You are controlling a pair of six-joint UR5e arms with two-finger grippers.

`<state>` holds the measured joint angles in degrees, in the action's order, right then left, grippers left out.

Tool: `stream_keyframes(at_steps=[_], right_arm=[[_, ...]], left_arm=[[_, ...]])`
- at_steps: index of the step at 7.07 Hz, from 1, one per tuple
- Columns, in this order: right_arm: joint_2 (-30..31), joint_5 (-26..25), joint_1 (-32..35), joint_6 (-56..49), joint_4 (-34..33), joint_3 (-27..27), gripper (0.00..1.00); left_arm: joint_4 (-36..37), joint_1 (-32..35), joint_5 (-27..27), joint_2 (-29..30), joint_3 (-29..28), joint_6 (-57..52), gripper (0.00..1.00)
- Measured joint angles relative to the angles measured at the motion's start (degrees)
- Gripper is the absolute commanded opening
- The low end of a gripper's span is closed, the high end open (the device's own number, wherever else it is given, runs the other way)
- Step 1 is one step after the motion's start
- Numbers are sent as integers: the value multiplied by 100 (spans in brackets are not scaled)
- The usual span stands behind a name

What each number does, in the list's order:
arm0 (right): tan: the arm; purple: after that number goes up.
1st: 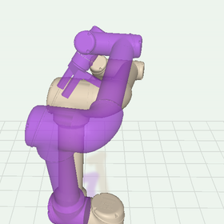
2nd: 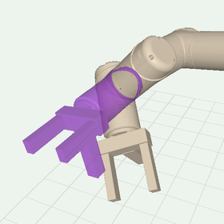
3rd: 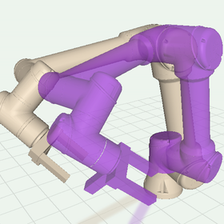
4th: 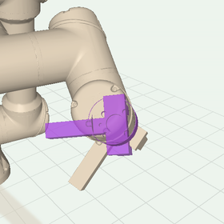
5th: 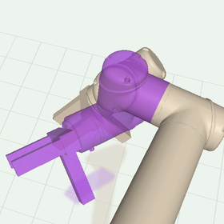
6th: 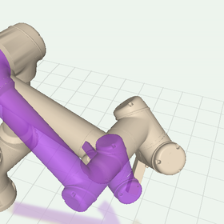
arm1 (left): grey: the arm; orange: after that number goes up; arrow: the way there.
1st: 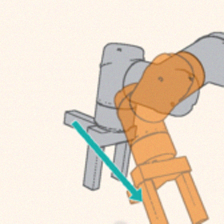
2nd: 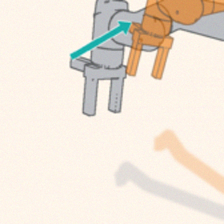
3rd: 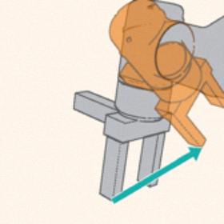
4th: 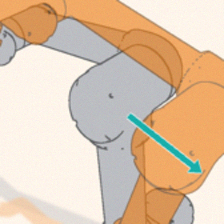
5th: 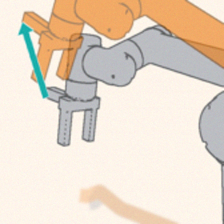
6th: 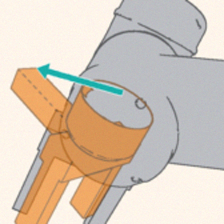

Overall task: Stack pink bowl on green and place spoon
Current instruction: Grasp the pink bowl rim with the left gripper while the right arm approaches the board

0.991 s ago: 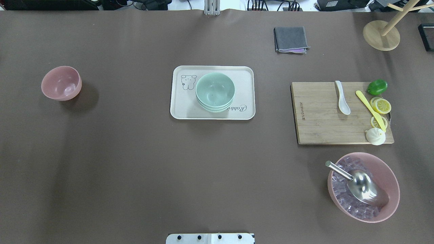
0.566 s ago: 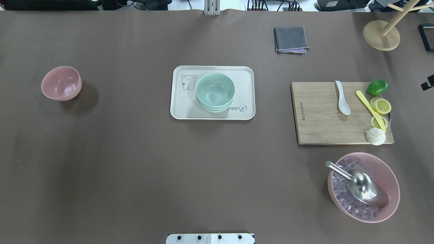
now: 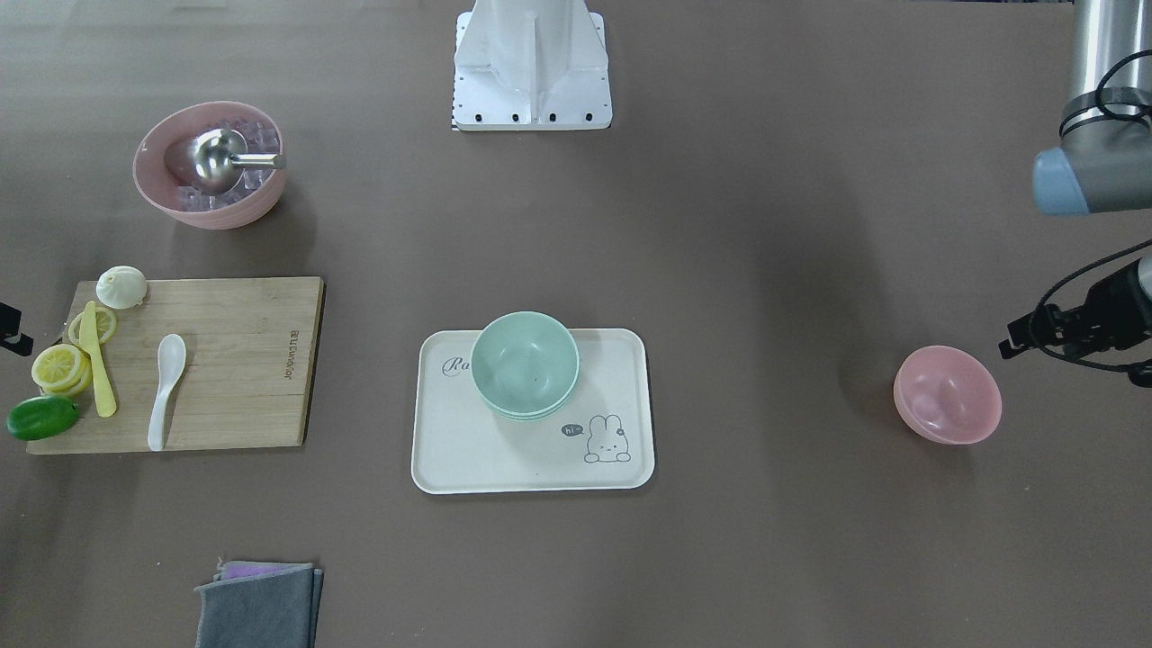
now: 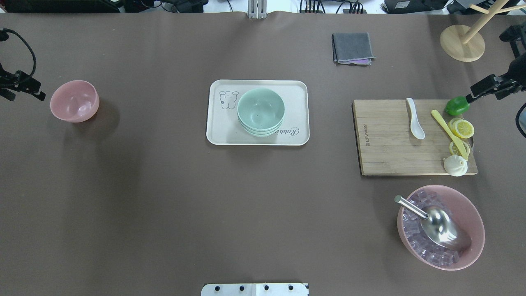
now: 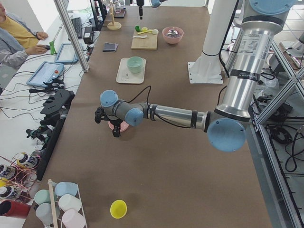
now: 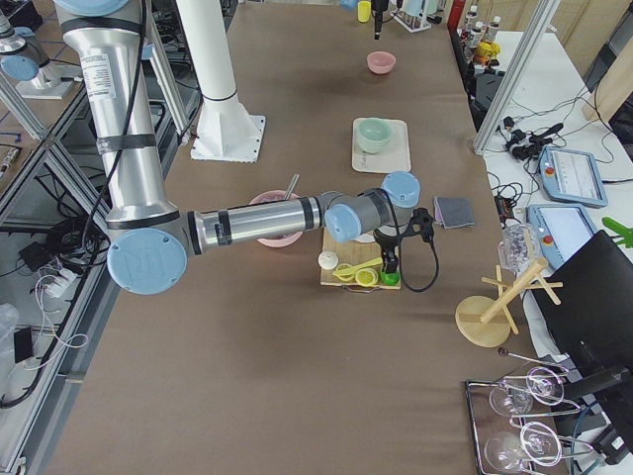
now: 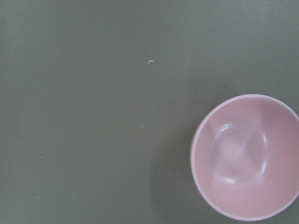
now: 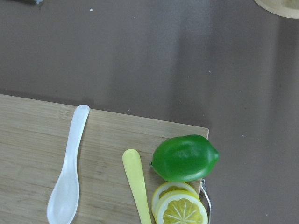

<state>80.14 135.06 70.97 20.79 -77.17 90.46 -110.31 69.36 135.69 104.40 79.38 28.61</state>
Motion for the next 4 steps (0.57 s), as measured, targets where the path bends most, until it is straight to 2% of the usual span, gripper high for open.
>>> stream_keyframes(at_steps=[2,3,4], right_arm=[[-159,-94,-96,98,0,-128,100],[-193,-112,-125,105,0,-154,100],[-215,-117,-145,108,-1,-169,100]], left_arm=[[-148,-313,-122,190,-424,27,76],[-182,-444,-140,230,-518,29,41],[-195,-517,-146,251,-574,30,0]])
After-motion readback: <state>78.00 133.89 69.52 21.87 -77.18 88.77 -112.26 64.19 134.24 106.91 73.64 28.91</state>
